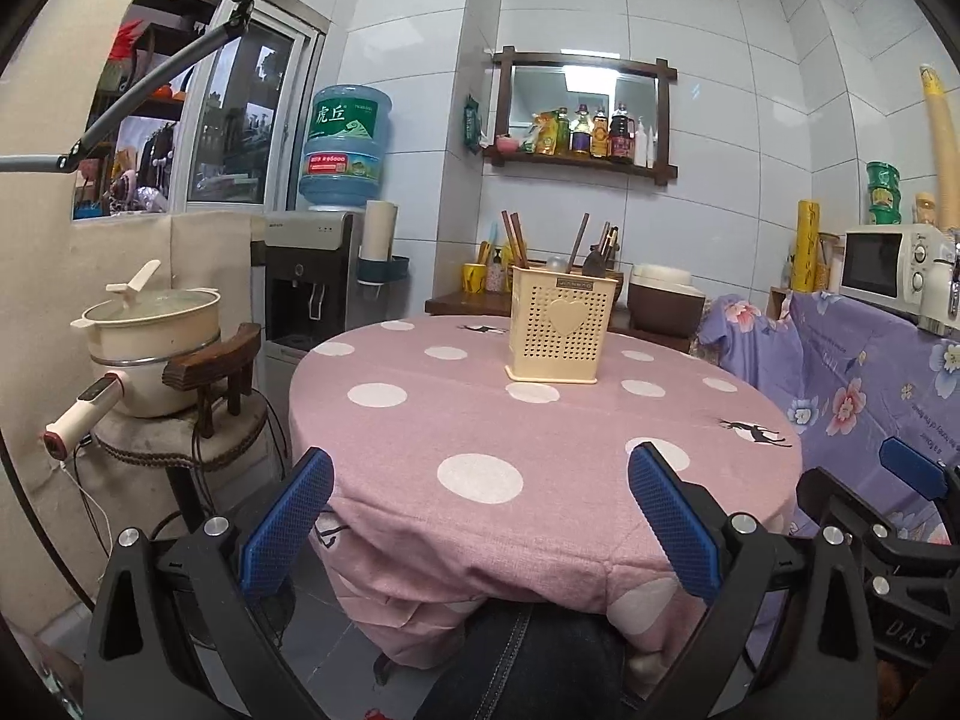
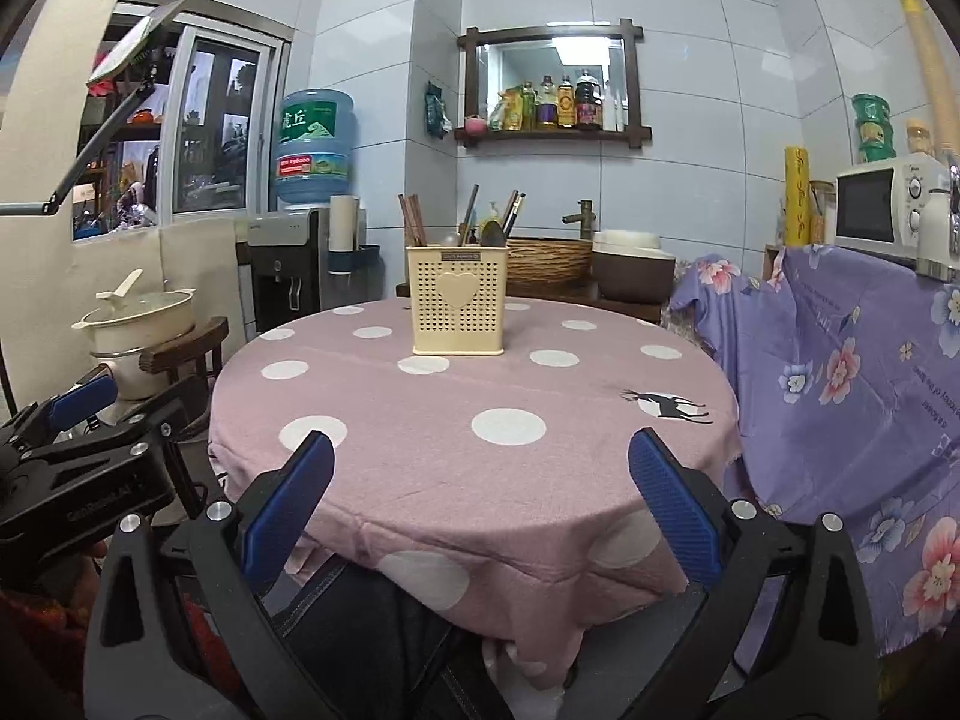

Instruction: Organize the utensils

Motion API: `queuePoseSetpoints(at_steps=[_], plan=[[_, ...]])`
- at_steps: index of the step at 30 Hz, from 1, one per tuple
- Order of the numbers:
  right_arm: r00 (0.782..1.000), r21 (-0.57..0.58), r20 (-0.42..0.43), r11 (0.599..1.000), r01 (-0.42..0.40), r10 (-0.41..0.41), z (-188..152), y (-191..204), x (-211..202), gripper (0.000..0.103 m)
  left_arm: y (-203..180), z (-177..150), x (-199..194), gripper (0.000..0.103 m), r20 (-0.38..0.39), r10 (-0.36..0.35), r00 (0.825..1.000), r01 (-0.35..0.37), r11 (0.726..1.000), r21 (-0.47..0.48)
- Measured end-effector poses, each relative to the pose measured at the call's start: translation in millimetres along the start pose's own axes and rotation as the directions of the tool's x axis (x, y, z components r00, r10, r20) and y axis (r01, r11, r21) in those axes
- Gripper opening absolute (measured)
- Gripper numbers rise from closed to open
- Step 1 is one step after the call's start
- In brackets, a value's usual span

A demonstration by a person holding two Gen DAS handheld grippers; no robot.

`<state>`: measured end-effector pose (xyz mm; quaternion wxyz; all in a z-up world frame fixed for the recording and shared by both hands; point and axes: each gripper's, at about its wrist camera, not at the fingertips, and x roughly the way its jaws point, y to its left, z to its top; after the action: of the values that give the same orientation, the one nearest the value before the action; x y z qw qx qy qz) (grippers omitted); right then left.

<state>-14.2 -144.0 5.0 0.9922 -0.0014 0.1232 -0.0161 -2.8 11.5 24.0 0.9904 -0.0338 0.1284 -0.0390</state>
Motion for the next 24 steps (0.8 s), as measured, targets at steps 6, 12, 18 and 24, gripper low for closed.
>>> queuePoseSetpoints(at_steps=[6,12,18,24], plan=[[1.0,0.019,0.0,1.0,0.005,-0.005,0.2,-3.2,-4.1,0.097,0.6,-2.2,-4.8,0.098,0.003,0.003,1.0,-0.003,1.0,-0.009],[1.0,0.027,-0.009,1.0,0.004,-0.004,-0.5,-5.8,-1.8,0.097,-1.4,-4.3,-7.9,0.098,0.001,0.003,1.0,-0.003,1.0,-0.007],[1.0,0.028,-0.009,1.0,0.004,-0.004,-0.9,-6.9,-2.1,0.097,-0.5,-4.7,-8.9,0.098,-0.001,-0.005,1.0,0.005,1.0,-0.01],[1.0,0.029,-0.012,1.0,0.006,-0.006,-1.0,-6.9,-2.2,0.097,-0.4,-4.9,-9.3,0.098,-0.004,-0.008,1.0,0.008,1.0,-0.008]])
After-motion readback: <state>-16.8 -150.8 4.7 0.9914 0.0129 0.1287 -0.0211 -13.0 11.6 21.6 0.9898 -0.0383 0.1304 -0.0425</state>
